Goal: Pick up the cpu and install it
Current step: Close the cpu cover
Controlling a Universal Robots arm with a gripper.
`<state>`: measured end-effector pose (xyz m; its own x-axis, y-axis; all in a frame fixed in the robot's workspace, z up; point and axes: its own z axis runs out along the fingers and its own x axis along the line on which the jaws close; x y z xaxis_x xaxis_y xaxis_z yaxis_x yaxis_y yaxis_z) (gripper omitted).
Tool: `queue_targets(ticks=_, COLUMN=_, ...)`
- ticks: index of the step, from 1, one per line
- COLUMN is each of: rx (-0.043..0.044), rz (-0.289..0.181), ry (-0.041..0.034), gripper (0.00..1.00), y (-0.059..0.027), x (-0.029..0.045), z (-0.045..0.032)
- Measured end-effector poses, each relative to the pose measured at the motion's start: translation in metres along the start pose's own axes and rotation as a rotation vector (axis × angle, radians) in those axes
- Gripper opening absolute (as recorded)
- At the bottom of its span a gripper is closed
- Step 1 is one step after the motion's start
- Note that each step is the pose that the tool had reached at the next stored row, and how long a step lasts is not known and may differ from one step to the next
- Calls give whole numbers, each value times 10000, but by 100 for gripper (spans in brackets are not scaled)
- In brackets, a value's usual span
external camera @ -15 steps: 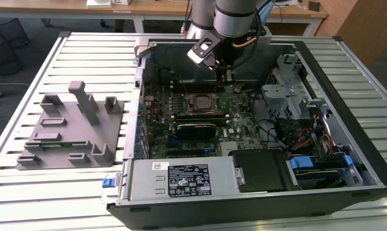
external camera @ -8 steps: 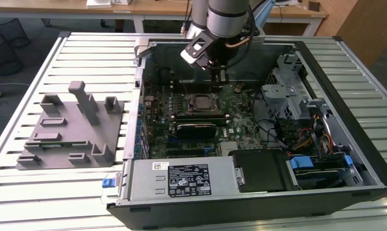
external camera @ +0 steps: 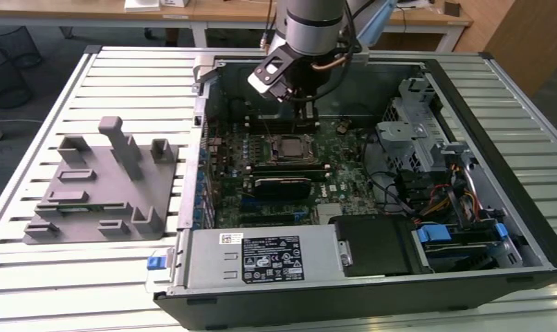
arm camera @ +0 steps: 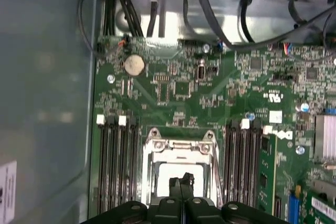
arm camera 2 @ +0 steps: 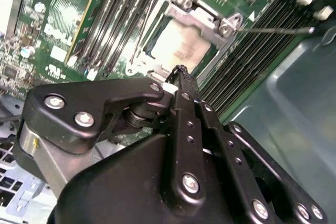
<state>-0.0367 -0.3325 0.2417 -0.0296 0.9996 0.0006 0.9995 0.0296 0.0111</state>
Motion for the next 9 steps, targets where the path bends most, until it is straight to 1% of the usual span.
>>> queue_targets(ticks=5, rx=9, rz=0, ry=0, gripper=11, y=-68, x=-19, z=59)
queue_targets(ticks=9, rx=9, rz=-1, ry=0, gripper=11, y=-118, x=-27, z=79)
